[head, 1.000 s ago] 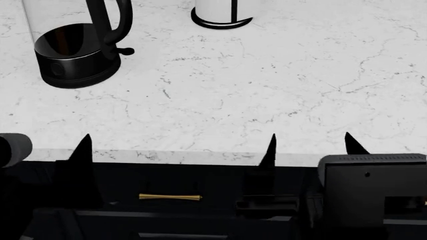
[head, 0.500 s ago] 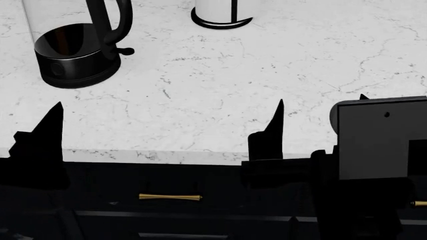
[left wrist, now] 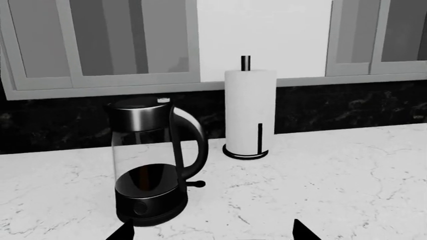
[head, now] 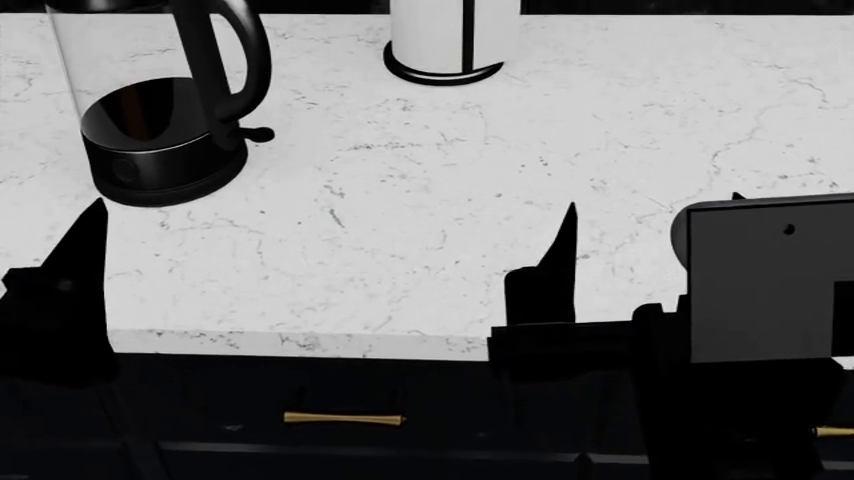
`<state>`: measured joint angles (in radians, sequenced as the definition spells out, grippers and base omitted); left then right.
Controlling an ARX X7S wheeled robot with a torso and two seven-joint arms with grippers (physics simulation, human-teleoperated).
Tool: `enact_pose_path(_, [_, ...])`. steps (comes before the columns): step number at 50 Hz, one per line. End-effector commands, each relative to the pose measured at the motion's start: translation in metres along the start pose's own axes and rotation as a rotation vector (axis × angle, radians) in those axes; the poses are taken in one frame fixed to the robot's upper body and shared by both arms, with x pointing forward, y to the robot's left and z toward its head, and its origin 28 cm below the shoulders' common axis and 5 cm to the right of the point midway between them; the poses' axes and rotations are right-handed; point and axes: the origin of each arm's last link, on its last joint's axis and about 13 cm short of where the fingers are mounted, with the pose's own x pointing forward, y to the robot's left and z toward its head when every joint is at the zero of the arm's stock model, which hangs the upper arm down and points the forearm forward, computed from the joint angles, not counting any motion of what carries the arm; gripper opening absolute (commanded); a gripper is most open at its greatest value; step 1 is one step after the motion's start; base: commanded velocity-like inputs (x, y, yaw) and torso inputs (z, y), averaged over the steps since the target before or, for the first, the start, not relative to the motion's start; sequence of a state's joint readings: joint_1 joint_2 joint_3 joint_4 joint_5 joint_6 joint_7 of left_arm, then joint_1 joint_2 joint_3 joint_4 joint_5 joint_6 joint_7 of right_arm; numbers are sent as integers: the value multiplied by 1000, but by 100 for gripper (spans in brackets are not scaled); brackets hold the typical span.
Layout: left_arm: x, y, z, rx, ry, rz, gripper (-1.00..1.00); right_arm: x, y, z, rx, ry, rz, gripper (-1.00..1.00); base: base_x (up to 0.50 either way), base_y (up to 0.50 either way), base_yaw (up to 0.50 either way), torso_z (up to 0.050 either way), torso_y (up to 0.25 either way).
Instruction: Press the button to open the lid of the electric kettle.
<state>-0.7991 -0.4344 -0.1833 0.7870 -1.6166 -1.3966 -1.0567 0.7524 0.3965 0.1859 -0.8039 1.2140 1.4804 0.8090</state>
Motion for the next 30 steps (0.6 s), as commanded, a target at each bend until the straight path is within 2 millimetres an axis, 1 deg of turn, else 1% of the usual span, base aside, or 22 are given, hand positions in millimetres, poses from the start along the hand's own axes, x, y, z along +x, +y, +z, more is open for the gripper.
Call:
enact_pose_path(1, [1, 0, -4, 34, -2, -2, 100, 0, -2, 0, 19, -1, -7, 100, 0, 0, 0, 50, 0])
enact_pose_path(5, [2, 1, -8, 42, 11, 3, 100, -2, -3, 0, 20, 0, -12, 100, 0, 0, 0, 50, 0])
enact_pose_path(11, [2, 2, -9, 31, 12, 3, 100, -3, -5, 0, 17, 2, -18, 100, 0, 0, 0, 50, 0])
enact_pose_path(18, [4, 3, -5, 15, 5, 14, 100, -2, -6, -5, 19, 4, -16, 100, 0, 0, 0, 50, 0])
enact_pose_path(20, [4, 3, -4, -20, 0, 19, 100, -3, -7, -6, 33, 3, -15, 100, 0, 0, 0, 0, 0])
enact_pose_path(21, [4, 3, -6, 4, 11, 21, 100, -3, -7, -5, 36, 2, -17, 100, 0, 0, 0, 0, 0])
enact_pose_path(25, [4, 3, -2, 1, 13, 21, 100, -5, -9, -5, 40, -7, -8, 100, 0, 0, 0, 0, 0])
enact_pose_path(30, [3, 2, -2, 11, 22, 15, 100, -4, -8, -7, 39, -13, 7, 100, 0, 0, 0, 0, 0])
